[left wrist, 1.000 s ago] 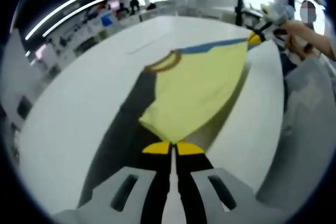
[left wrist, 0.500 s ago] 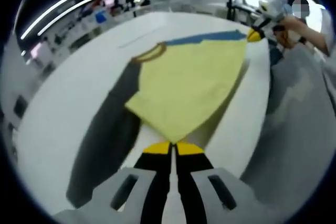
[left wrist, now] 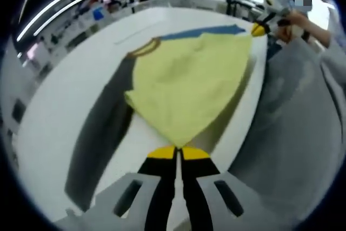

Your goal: Fold the garment on the visible template until the final outline fits inside the template.

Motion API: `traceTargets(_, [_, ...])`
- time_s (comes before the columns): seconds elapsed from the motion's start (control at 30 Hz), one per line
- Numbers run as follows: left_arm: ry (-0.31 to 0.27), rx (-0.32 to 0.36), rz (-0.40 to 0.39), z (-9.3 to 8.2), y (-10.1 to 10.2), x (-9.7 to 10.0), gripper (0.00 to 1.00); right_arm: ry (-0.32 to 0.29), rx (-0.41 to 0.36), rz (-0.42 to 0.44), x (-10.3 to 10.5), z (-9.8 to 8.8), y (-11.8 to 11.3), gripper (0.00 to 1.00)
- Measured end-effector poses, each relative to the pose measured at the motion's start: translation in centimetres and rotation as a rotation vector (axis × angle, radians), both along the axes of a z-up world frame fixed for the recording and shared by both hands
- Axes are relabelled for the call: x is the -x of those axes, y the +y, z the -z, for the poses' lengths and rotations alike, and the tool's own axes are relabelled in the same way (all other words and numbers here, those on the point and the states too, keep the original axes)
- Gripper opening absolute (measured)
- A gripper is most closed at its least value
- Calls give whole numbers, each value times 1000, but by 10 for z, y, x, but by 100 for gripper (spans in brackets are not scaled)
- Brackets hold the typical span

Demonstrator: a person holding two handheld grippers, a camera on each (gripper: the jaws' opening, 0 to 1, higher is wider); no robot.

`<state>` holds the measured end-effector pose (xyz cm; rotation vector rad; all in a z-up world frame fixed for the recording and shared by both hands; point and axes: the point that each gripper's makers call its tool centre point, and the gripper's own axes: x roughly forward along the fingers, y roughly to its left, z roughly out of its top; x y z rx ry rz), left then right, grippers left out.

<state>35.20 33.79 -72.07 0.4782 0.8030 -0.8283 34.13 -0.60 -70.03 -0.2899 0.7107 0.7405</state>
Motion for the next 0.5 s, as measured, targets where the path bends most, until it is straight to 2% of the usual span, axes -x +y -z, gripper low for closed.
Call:
traceTargets(0.2, [45,-4,18,7,-2,22,0,26,2,-34,19,-1,6,1])
traceTargets(0.3, [59,-17,26,10,1,31,0,36,30,-51,27,1,6,1])
traceTargets(0.5, [79,-19,22,7,3,45,0,54,34,-62,40,-4,6,1])
